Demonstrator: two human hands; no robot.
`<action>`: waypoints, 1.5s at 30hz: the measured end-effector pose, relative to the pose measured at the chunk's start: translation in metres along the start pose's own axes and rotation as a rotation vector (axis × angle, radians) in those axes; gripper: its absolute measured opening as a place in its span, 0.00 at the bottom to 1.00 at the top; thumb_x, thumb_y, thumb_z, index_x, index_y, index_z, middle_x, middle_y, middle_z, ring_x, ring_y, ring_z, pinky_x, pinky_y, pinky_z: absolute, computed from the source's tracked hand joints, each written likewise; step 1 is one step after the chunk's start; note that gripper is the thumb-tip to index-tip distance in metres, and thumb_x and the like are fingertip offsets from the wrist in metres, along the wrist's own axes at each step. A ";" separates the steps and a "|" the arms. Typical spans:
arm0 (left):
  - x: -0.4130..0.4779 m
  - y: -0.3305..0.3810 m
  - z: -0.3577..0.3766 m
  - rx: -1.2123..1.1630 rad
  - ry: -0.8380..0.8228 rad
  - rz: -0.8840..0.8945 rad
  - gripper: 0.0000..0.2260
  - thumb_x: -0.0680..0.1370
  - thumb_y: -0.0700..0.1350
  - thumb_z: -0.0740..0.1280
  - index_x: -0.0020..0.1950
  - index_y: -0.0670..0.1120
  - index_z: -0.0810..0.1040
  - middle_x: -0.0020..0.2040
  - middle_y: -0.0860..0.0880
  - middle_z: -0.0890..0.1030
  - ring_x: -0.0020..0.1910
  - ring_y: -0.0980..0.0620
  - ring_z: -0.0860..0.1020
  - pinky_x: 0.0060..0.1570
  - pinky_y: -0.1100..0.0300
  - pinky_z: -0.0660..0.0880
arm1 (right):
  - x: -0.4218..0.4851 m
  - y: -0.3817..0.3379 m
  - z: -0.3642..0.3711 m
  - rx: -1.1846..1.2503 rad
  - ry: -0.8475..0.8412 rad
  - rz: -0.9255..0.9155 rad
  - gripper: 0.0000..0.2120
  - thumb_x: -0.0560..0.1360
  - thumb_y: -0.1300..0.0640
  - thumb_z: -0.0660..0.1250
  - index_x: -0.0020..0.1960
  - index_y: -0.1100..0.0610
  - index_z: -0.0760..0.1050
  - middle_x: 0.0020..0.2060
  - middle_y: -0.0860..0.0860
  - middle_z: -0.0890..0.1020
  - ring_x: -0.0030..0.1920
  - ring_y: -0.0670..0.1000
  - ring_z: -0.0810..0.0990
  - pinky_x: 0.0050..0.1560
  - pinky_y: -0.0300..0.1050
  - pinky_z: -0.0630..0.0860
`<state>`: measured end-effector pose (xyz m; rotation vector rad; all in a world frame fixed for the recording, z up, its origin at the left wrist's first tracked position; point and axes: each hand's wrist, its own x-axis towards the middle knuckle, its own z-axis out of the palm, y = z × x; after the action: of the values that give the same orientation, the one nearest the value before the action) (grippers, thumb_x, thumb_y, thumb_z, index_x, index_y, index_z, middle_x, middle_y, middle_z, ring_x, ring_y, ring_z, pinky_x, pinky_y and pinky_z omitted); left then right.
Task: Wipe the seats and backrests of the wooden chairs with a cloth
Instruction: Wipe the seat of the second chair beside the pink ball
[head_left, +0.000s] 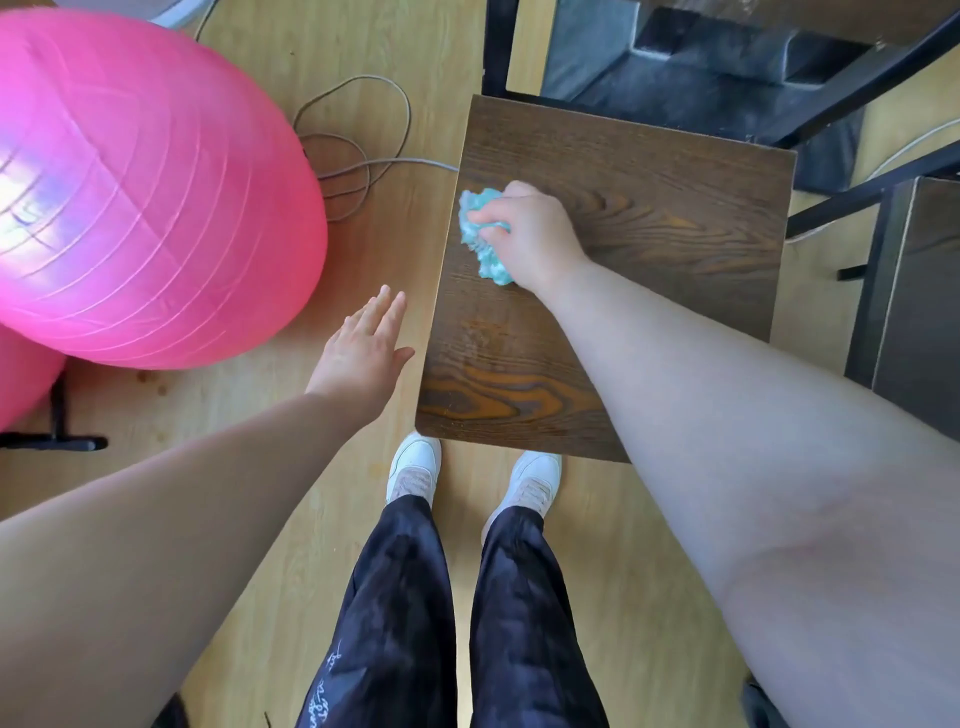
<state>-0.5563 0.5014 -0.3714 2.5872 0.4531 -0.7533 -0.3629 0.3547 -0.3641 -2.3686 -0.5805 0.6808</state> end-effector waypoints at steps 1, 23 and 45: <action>-0.001 -0.002 0.000 0.008 -0.006 -0.005 0.29 0.85 0.50 0.57 0.82 0.46 0.48 0.82 0.47 0.48 0.80 0.47 0.51 0.78 0.51 0.52 | 0.001 -0.006 0.007 -0.022 -0.052 -0.020 0.10 0.77 0.60 0.67 0.56 0.58 0.83 0.47 0.49 0.73 0.48 0.52 0.76 0.49 0.38 0.71; 0.033 0.020 -0.028 -0.032 0.082 0.111 0.27 0.85 0.52 0.56 0.82 0.50 0.49 0.82 0.49 0.49 0.80 0.46 0.50 0.77 0.47 0.55 | -0.053 0.057 -0.076 0.036 0.282 0.257 0.12 0.79 0.58 0.65 0.59 0.52 0.82 0.51 0.50 0.75 0.53 0.50 0.77 0.55 0.30 0.69; 0.082 0.018 -0.044 -0.133 0.003 0.118 0.28 0.84 0.55 0.56 0.82 0.53 0.49 0.82 0.51 0.48 0.80 0.51 0.48 0.78 0.51 0.51 | 0.076 0.005 -0.034 -0.011 0.298 0.123 0.11 0.79 0.62 0.62 0.57 0.58 0.81 0.53 0.53 0.75 0.50 0.50 0.75 0.48 0.29 0.70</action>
<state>-0.4640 0.5221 -0.3791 2.4675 0.3359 -0.6565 -0.2829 0.3781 -0.3682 -2.4688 -0.3125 0.3640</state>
